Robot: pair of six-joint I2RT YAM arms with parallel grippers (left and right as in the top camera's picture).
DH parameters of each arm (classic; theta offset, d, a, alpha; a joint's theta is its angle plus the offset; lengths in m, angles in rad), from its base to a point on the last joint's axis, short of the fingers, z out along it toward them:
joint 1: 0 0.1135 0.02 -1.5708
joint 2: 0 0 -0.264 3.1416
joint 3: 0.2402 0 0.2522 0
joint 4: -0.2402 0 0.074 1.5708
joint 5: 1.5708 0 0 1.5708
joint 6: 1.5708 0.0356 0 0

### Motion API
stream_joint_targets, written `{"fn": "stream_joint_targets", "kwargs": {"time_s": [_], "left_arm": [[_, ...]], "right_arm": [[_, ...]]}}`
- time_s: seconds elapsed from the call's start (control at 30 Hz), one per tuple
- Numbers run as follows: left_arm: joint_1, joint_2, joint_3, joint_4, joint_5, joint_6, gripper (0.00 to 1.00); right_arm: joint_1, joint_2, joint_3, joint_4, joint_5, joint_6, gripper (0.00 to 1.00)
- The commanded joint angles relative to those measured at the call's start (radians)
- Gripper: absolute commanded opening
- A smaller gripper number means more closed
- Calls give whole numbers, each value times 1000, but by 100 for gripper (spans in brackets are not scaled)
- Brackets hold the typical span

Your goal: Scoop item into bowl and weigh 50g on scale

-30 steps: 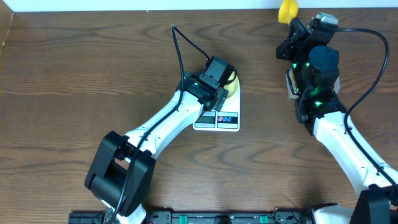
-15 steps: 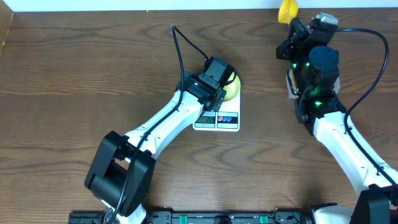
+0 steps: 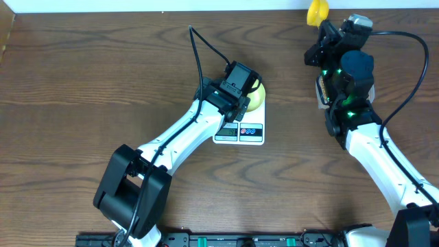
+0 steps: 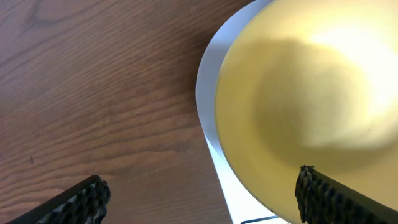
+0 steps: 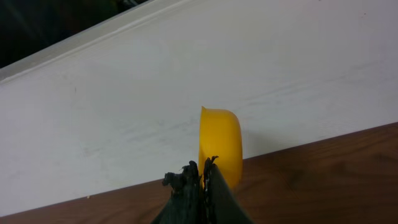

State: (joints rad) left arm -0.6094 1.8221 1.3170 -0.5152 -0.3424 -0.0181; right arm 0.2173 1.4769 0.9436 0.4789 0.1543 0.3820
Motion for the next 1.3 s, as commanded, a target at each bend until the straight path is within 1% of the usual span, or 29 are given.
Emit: {"fn": "stream_joint_targets", "kwargs": {"time_s": [0.0, 0.23, 0.63, 0.77, 0.93, 1.1, 1.27], "left_arm": [[4, 7, -4, 5, -15, 13, 98], [4, -39, -3, 37, -45, 14, 98], [10, -294, -3, 47, -32, 14, 98], [53, -359, -3, 30, 79, 25, 98], [161, -430, -3, -19, 238, 38, 98], [278, -491, -3, -71, 422, 103, 98], [392, -557, -3, -136, 607, 217, 98]], "right_arm": [[-7, 3, 18, -1, 13, 6, 1], [-7, 3, 18, 0, 12, 6, 1], [-7, 3, 18, 0, 12, 6, 1], [-7, 3, 18, 0, 12, 6, 1], [-8, 3, 18, 0, 12, 6, 1], [-14, 3, 18, -1, 12, 14, 1], [-24, 3, 19, 0, -19, 37, 1]]}}
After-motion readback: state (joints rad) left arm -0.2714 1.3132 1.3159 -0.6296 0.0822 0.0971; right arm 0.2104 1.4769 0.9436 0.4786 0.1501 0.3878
